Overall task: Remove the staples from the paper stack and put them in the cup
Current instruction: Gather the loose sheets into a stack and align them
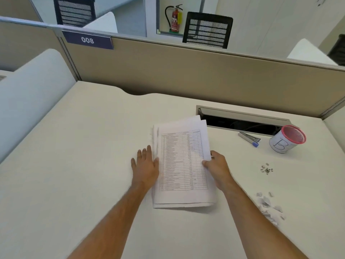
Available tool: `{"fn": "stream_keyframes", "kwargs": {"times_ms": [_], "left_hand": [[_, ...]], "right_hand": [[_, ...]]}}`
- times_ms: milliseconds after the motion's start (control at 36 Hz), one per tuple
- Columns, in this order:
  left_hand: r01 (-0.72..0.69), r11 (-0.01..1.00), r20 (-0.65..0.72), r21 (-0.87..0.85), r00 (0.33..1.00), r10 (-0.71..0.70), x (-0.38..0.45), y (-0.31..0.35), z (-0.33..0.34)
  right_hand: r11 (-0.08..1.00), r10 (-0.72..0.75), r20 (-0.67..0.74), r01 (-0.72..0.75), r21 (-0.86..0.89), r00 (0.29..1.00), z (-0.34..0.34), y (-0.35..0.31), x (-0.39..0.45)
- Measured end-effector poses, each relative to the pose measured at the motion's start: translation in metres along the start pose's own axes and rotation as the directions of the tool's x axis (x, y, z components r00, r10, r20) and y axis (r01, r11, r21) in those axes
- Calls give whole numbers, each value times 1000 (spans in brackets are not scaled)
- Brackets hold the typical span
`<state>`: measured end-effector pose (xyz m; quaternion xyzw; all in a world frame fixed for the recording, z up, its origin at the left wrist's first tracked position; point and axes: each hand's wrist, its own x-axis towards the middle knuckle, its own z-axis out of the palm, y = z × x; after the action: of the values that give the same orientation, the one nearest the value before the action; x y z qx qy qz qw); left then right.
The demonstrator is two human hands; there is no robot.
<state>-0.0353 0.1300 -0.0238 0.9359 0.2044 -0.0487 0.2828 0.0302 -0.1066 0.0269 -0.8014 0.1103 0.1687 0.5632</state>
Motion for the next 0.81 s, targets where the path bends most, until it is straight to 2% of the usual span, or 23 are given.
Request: {"fn": "stream_keyframes", "kwargs": {"times_ms": [111, 222, 333, 444, 556, 667, 806], "left_hand": [[-24, 999, 75, 32, 997, 22, -4, 1, 5], [-46, 997, 111, 67, 993, 38, -4, 3, 6], [-63, 992, 132, 110, 990, 49, -3, 3, 7], [-81, 977, 145, 198, 988, 52, -6, 5, 11], [-76, 971, 166, 226, 985, 39, -11, 11, 13], [-79, 968, 172, 238, 984, 38, -15, 12, 12], [-83, 966, 181, 243, 983, 39, -14, 10, 11]], "right_hand": [[996, -5, -22, 3, -85, 1000, 16, -4, 3], [965, -27, -87, 3, -261, 996, 27, -4, 8], [812, -58, -148, -39, -582, 987, 42, 0, 12], [717, -92, -168, -52, -695, 981, 55, 2, 5], [745, -76, -195, -74, -663, 978, 63, -1, 2], [856, 66, -217, -167, -489, 974, 60, -9, 13], [922, 233, -197, -281, -266, 952, 41, -5, 28]]}}
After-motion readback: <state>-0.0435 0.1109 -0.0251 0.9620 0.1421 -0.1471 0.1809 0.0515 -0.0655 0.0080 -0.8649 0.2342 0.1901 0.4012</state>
